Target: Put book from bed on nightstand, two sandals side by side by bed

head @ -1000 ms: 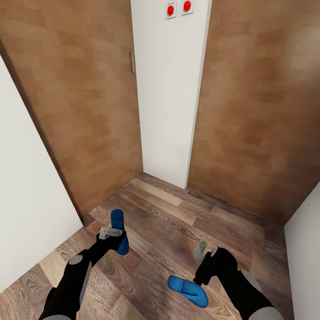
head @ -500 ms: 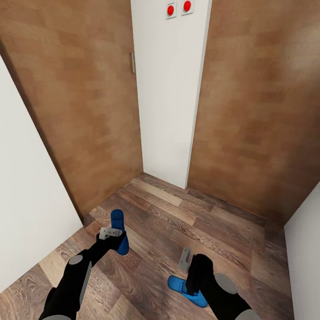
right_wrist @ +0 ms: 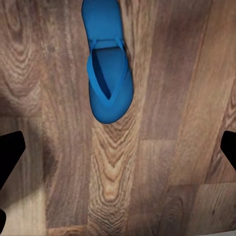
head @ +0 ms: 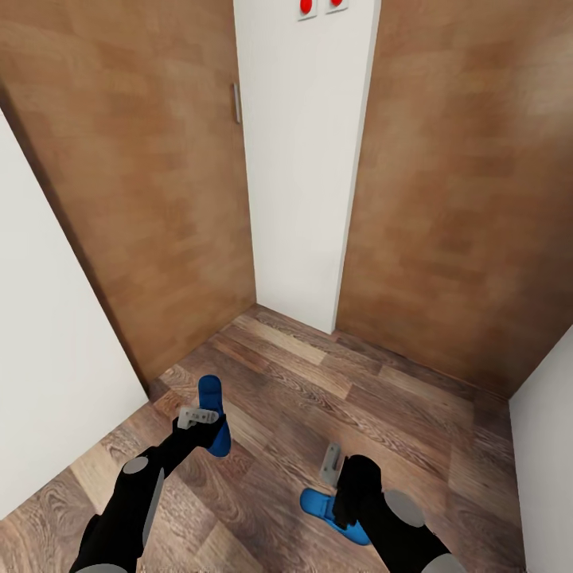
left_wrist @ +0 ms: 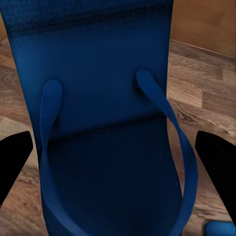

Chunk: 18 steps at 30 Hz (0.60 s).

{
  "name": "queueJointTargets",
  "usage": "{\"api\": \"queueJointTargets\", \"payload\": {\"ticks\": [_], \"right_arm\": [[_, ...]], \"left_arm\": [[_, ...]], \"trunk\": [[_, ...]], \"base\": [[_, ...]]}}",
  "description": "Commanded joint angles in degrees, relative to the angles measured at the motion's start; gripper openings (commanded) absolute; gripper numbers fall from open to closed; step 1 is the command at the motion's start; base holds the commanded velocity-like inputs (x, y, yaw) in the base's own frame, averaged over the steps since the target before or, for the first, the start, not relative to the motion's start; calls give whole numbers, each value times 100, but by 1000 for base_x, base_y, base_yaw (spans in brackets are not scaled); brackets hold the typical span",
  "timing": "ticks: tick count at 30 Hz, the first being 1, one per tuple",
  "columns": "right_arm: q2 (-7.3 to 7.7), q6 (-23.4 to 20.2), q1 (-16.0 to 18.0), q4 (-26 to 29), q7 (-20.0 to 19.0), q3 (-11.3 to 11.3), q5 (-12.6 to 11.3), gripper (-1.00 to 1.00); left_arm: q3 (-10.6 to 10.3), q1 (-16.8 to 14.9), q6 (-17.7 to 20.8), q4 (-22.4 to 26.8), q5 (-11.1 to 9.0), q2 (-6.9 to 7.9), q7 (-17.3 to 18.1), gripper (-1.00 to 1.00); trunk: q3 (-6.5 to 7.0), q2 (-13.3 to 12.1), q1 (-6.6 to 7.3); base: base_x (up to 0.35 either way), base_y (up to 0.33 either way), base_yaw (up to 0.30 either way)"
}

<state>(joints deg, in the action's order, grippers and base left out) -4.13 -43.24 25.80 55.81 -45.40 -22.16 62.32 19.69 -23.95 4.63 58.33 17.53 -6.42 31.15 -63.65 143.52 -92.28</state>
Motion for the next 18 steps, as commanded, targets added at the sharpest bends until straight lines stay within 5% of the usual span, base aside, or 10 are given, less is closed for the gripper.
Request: {"api": "queueJointTargets", "payload": {"ticks": [1, 18], "right_arm": [[0, -9, 4, 8, -56, -6, 60, 100], [8, -9, 3, 24, -61, 1, 60, 100]], "left_arm": [[26, -5, 38, 12, 13, -8, 49, -100], [26, -5, 38, 12, 13, -8, 49, -100]], "trunk": [[-28, 4, -1], [-405, 27, -45]], "base": [[0, 0, 0], [0, 0, 0]]}}
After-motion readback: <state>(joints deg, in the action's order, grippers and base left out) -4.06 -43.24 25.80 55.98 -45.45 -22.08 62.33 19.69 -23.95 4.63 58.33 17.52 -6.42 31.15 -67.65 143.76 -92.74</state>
